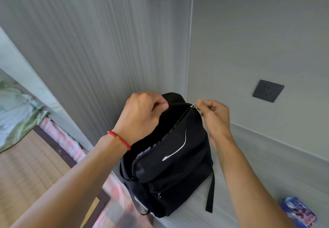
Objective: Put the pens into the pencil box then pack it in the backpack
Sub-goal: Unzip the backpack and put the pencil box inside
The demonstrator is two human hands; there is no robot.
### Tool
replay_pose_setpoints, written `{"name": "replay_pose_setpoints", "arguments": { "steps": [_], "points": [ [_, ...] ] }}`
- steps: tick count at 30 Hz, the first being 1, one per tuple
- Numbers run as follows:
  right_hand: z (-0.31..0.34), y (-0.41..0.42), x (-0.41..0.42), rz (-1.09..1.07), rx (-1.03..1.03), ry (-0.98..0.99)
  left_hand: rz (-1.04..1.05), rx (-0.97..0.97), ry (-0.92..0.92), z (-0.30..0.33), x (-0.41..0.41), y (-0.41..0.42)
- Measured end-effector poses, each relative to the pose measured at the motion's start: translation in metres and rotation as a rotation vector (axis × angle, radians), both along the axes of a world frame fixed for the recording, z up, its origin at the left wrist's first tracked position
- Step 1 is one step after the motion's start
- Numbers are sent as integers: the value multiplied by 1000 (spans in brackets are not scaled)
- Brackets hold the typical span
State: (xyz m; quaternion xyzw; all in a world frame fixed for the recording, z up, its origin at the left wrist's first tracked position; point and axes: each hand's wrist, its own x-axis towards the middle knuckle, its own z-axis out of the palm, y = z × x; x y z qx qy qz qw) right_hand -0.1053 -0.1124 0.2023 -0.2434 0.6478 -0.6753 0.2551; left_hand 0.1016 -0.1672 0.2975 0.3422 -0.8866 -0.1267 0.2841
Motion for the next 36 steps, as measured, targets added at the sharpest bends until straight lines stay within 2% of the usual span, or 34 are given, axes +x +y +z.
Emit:
{"name": "replay_pose_setpoints", "arguments": {
  "steps": [3,7,13,16,18,20,22,24,27,29,32,34,36],
  "points": [
    [-24,-2,-20,-44,65,-82,51,106,62,-2,7,-5],
    [-75,12,-40,-62,268,-282,127,201,140,-3,17,-12],
    [-123,31,-33,0,359,-338,156,227,117,-11,11,-10],
    [-109,31,-30,8,276,-188,160,215,121,-8,9,-10],
    [-80,38,-24,19,103,-53,148,193,117,-5,9,-12],
    [-50,46,-16,176,-100,77,136,182,117,-3,9,-12],
    [-32,56,-5,383,-172,190,131,176,119,-5,8,-12],
    [-28,69,7,484,-123,314,141,154,122,-6,8,-13],
    [-54,99,13,492,36,479,149,93,118,-8,8,-15],
    [-85,120,13,503,198,643,123,58,128,-9,7,-15],
    [-135,140,20,530,506,776,84,-5,134,-11,3,-15],
    [-159,147,28,577,684,794,73,-30,129,-13,0,-13],
    [-168,152,34,565,695,728,41,-95,145,-14,-3,-6]
  ]
}}
